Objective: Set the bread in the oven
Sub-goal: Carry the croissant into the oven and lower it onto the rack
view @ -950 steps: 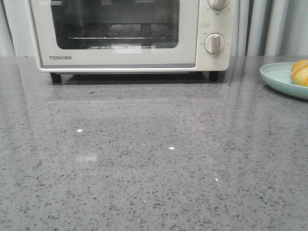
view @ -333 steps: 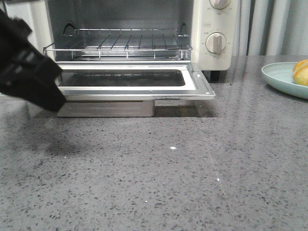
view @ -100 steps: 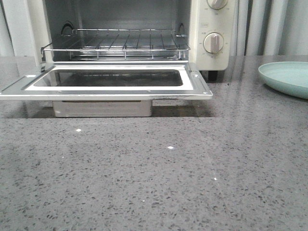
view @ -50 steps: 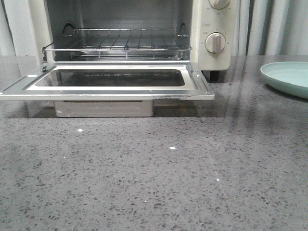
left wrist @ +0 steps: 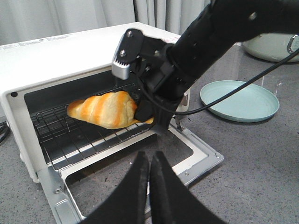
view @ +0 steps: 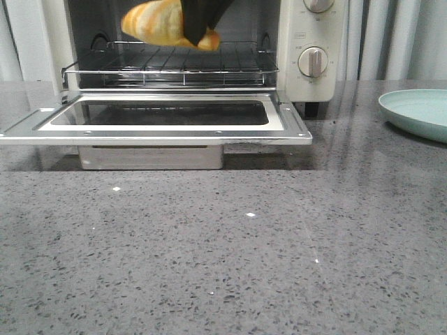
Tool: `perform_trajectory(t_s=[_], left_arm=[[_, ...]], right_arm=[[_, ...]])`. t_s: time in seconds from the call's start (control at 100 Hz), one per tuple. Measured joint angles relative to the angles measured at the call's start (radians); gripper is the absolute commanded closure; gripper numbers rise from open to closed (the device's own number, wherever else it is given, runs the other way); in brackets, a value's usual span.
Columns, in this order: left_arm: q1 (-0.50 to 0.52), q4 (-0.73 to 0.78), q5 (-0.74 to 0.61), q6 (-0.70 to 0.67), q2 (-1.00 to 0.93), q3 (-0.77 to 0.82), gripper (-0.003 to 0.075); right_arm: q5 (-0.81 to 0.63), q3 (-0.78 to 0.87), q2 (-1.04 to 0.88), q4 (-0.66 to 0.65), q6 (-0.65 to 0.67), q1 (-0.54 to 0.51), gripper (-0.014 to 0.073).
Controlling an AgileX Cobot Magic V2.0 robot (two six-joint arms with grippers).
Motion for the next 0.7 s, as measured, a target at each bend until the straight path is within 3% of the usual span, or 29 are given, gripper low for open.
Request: perform_trajectory(t_s=[0.25,0.32,0.44,0.51,0.58,0.7], left_arm=[[0.0,-0.017,0.0,0.0,0.0,0.0,0.0741],[0.0,-0.019,0.0,0.0,0.0,0.0,0.0741],[0.0,-0.022,0.002,0.0,0.0,0.0,0.0741],[0.0,-0.023,0.002,0.0,0.0,0.0,0.0741],[0.0,-0.023,0.002,0.0,0.0,0.0,0.0741],[0.0,-0.023,0.002,0.0,0.0,0.0,0.0741]], right_arm=[[-0.065,-0.002,0.042,-0.09,0.002,0.0,0.0603],[-0.074,-0.002,0.041,-0.099,0.004,0.0,0.0511],[-0.076,-0.004,0.041,-0.101,0.004,-0.005,0.0238],[-0.076,-0.004,0.041,-0.101,0.007,-0.007,0.0129],[-0.076,-0.004,0.041,-0.101,0.008,-0.008,0.008],[-0.076,-0.004,0.041,-0.103,0.009,-0.008,0.0072]])
